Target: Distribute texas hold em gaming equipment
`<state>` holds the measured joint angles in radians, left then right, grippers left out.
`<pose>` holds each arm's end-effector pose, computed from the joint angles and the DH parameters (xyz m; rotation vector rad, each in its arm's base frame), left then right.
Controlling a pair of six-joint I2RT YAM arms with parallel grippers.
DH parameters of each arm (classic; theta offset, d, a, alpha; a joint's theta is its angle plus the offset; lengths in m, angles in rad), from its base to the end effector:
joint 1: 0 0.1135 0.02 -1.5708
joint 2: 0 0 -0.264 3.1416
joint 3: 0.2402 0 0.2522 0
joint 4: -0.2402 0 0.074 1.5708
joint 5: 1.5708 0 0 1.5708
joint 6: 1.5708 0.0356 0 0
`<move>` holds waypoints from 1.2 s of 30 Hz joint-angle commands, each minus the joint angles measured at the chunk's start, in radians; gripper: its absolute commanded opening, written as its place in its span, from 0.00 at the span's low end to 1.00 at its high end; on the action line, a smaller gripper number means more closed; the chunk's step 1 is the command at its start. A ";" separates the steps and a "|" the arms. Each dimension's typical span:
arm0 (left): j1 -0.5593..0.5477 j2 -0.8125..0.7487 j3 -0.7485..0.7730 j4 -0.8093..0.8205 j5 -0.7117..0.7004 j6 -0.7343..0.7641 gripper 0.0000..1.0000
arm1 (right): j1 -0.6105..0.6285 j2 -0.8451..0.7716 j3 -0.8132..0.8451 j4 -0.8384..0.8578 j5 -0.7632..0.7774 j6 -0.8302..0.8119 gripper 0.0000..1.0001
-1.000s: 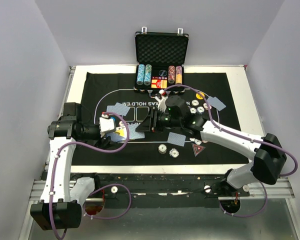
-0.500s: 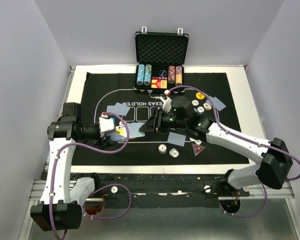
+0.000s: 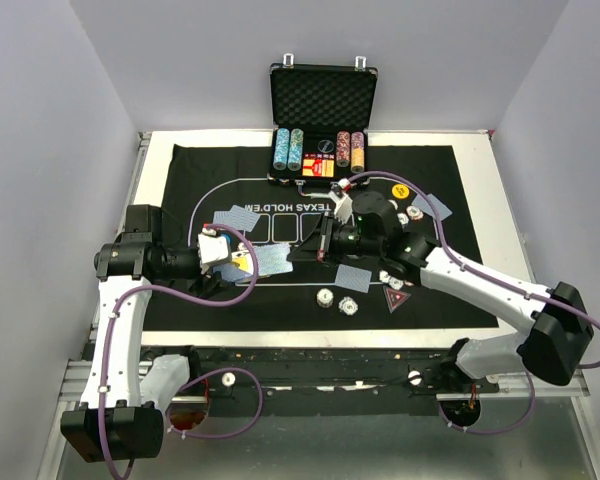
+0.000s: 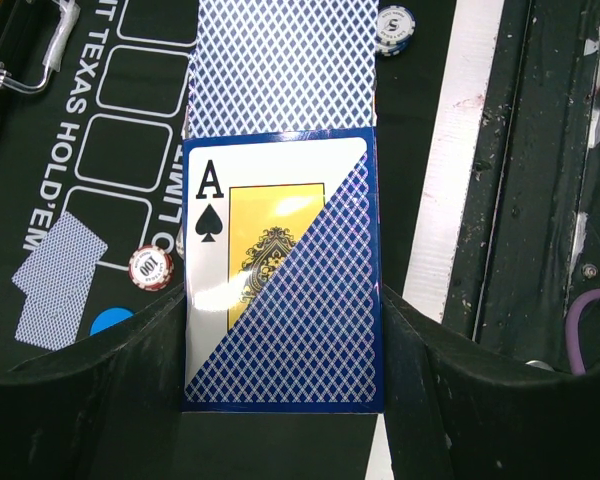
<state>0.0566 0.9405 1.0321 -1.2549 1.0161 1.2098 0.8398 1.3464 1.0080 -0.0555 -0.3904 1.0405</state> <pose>0.1411 -0.0223 0.3238 1.3733 1.6600 -0.6990 0.1975 0.2406 0.3051 -0.0713 2.3111 1.5027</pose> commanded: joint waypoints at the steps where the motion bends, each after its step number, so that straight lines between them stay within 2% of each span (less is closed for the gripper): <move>1: -0.003 -0.012 0.023 0.020 0.056 0.004 0.46 | -0.041 -0.052 -0.042 -0.006 -0.042 0.026 0.01; 16: -0.003 -0.006 0.023 0.029 0.056 -0.001 0.46 | -0.169 -0.167 -0.157 0.042 -0.105 0.096 0.01; 25: -0.003 -0.008 0.022 0.029 0.055 0.000 0.46 | -0.297 -0.234 -0.258 0.033 -0.145 0.112 0.01; 31: -0.001 -0.011 0.019 0.029 0.055 0.002 0.46 | -0.327 -0.234 -0.344 0.028 -0.151 0.101 0.01; 36: -0.001 -0.012 0.019 0.029 0.053 0.000 0.46 | -0.329 -0.247 -0.349 0.086 -0.177 0.130 0.01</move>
<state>0.0566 0.9405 1.0321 -1.2362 1.0164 1.2053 0.5167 1.1206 0.6563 -0.0223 -0.5190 1.1549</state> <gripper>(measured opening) 0.718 0.010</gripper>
